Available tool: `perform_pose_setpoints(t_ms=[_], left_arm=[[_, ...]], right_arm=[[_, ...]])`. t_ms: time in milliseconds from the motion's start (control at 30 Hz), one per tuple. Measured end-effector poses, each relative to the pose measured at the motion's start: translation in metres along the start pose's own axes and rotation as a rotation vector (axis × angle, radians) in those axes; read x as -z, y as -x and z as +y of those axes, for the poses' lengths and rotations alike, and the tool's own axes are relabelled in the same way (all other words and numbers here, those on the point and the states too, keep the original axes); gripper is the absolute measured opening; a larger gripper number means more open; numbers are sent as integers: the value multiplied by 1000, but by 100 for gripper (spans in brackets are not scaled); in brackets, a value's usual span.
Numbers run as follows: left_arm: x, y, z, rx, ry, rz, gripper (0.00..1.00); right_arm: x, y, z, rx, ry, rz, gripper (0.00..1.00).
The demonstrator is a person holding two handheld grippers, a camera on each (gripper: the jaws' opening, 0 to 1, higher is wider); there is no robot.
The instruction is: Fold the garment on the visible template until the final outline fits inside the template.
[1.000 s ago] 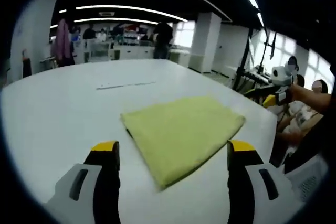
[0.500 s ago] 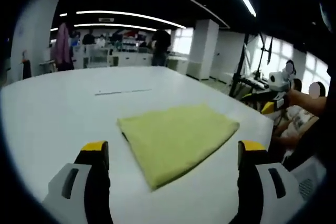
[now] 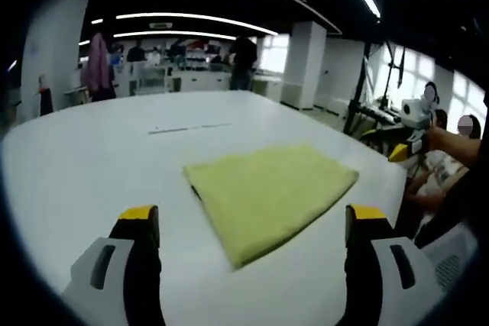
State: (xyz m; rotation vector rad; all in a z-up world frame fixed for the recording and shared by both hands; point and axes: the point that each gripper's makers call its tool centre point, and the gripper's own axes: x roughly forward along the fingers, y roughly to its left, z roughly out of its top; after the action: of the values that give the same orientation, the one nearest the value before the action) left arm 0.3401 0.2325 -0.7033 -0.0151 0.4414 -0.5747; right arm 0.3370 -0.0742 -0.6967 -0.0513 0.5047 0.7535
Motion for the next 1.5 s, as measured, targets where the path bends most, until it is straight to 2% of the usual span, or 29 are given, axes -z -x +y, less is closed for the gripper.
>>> perform_pose_setpoints(t_ms=[300,667,1500], left_arm=[[3,2,-11,3,7,11,95],[3,1,-21,14,-5,22,94],[3,7,-18,13,-20,32,92]], right_arm=[[4,-6,-1,5,13,29,95],[6,-7,1,1,8,35,94],[4,-9,11,-1,24,44,94]])
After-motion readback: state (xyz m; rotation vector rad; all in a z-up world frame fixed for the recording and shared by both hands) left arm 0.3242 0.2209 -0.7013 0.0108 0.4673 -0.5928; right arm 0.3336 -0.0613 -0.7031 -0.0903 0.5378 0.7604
